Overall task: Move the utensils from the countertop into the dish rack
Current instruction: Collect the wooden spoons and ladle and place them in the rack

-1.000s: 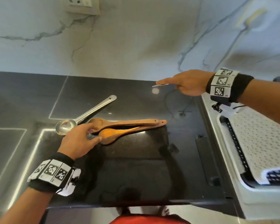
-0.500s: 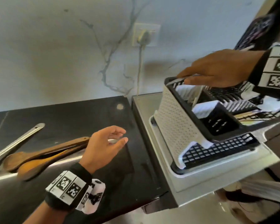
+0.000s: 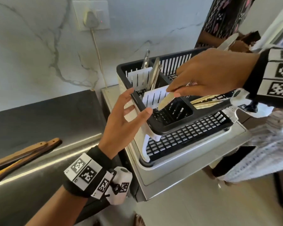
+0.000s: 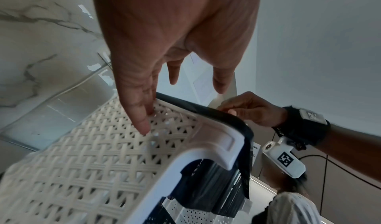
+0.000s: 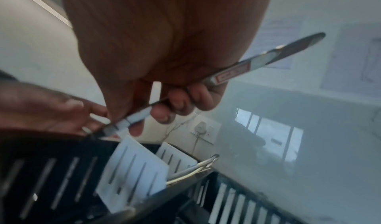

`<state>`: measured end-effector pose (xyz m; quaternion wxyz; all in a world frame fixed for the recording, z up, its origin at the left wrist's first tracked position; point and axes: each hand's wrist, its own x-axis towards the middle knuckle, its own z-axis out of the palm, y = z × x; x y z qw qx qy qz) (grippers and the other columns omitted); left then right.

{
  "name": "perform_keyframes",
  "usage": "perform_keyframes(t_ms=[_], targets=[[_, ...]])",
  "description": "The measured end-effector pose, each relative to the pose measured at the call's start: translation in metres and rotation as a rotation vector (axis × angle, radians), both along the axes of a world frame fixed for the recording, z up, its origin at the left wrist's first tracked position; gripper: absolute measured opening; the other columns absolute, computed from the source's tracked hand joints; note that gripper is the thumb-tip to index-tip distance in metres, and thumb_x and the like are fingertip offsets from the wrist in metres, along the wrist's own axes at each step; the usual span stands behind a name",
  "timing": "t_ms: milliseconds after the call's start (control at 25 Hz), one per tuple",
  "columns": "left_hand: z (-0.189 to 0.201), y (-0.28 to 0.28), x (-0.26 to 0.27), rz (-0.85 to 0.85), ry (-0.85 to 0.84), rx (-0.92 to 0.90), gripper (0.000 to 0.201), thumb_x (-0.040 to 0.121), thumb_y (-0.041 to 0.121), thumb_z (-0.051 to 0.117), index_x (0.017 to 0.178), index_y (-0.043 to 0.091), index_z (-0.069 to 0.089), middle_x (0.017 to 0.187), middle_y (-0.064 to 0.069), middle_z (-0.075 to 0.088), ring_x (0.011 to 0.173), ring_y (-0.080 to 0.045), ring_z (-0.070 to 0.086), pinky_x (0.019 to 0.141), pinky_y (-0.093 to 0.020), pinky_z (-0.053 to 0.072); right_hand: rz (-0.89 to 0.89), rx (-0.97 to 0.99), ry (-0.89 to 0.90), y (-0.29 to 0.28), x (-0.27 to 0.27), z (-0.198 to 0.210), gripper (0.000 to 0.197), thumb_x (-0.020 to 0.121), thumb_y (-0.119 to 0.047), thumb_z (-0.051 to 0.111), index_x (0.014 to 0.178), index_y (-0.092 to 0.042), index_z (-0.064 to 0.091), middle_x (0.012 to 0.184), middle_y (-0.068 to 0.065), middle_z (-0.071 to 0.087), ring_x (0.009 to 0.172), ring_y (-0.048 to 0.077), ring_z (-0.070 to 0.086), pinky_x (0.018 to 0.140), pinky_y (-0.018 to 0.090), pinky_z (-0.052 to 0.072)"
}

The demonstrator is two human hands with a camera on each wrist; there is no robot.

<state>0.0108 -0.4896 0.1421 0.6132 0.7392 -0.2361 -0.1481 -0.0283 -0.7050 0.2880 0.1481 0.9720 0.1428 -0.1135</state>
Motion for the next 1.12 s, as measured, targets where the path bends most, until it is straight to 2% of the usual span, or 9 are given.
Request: perform_keyframes(t_ms=[80, 200, 240, 360, 560, 680, 800, 920, 1120], targets=[[-0.001, -0.008, -0.003, 0.021, -0.093, 0.064, 0.071, 0.083, 0.038, 0.076, 0.145, 0.037, 0.043, 0.149, 0.010, 0.041, 0.132, -0.011, 0.048, 0.107, -0.031, 0.045, 0.020, -0.077, 0.148, 0.001, -0.002, -0.010, 0.030, 0.099, -0.040, 0.047, 0.126, -0.040, 0.062, 0.109, -0.003, 0.071, 0.097, 0.024, 0.067, 0.087, 0.041, 0.053], [-0.005, -0.012, -0.005, 0.064, -0.139, 0.094, 0.058, 0.080, 0.035, 0.079, 0.133, 0.034, 0.057, 0.139, 0.011, 0.045, 0.130, -0.010, 0.049, 0.110, -0.034, 0.043, -0.046, -0.044, 0.068, 0.000, -0.006, -0.034, 0.021, 0.093, -0.044, 0.055, 0.108, -0.037, 0.069, 0.097, 0.001, 0.072, 0.089, 0.030, 0.069, 0.075, 0.044, 0.055], [-0.006, -0.013, -0.005, 0.073, -0.134, 0.093, 0.055, 0.080, 0.035, 0.080, 0.131, 0.034, 0.059, 0.138, 0.010, 0.046, 0.129, -0.010, 0.049, 0.111, -0.035, 0.043, -0.052, -0.042, 0.061, 0.000, -0.006, -0.039, 0.019, 0.094, -0.041, 0.055, 0.107, -0.036, 0.068, 0.097, 0.001, 0.072, 0.089, 0.030, 0.069, 0.073, 0.042, 0.054], [-0.008, -0.014, -0.005, 0.079, -0.128, 0.078, 0.056, 0.078, 0.039, 0.080, 0.130, 0.034, 0.060, 0.138, 0.008, 0.047, 0.128, -0.009, 0.051, 0.111, -0.035, 0.043, 0.130, -0.078, 0.203, 0.002, 0.003, -0.048, 0.028, 0.099, -0.032, 0.049, 0.122, -0.036, 0.063, 0.100, -0.004, 0.069, 0.091, 0.020, 0.066, 0.081, 0.032, 0.051], [-0.008, -0.013, -0.007, 0.081, -0.103, 0.063, 0.059, 0.076, 0.041, 0.078, 0.131, 0.033, 0.060, 0.140, 0.007, 0.046, 0.128, -0.007, 0.051, 0.112, -0.035, 0.043, 0.137, -0.009, 0.208, -0.004, 0.014, -0.055, 0.037, 0.100, -0.020, 0.046, 0.133, -0.033, 0.058, 0.112, -0.001, 0.067, 0.099, 0.019, 0.062, 0.093, 0.034, 0.051], [-0.007, -0.014, -0.007, 0.086, -0.106, 0.065, 0.060, 0.074, 0.043, 0.076, 0.131, 0.033, 0.060, 0.140, 0.007, 0.046, 0.128, -0.009, 0.051, 0.111, -0.035, 0.044, 0.134, 0.034, 0.182, -0.002, 0.011, -0.058, 0.041, 0.098, -0.018, 0.049, 0.135, -0.036, 0.056, 0.121, 0.000, 0.066, 0.105, 0.022, 0.063, 0.097, 0.041, 0.051], [-0.006, -0.015, -0.008, 0.085, -0.114, 0.073, 0.060, 0.074, 0.044, 0.076, 0.131, 0.032, 0.060, 0.140, 0.006, 0.047, 0.128, -0.010, 0.051, 0.110, -0.035, 0.045, 0.152, 0.056, 0.145, -0.001, 0.010, -0.060, 0.042, 0.100, -0.019, 0.047, 0.140, -0.033, 0.053, 0.128, 0.000, 0.064, 0.113, 0.021, 0.061, 0.100, 0.037, 0.049], [-0.006, -0.014, -0.007, 0.082, -0.121, 0.085, 0.060, 0.074, 0.043, 0.076, 0.131, 0.031, 0.060, 0.138, 0.006, 0.047, 0.127, -0.011, 0.052, 0.109, -0.035, 0.045, 0.151, 0.126, 0.118, 0.004, 0.009, -0.061, 0.040, 0.101, -0.020, 0.041, 0.138, -0.031, 0.054, 0.120, 0.000, 0.067, 0.107, 0.018, 0.062, 0.095, 0.031, 0.047], [-0.008, -0.008, -0.006, 0.060, -0.133, 0.060, 0.052, 0.083, 0.037, 0.073, 0.133, 0.026, 0.059, 0.138, 0.004, 0.051, 0.129, -0.013, 0.052, 0.109, -0.034, 0.045, 0.161, 0.240, -0.034, 0.019, 0.013, -0.056, 0.037, 0.103, -0.027, 0.036, 0.126, -0.025, 0.064, 0.109, -0.001, 0.070, 0.094, 0.012, 0.059, 0.088, 0.022, 0.035]])
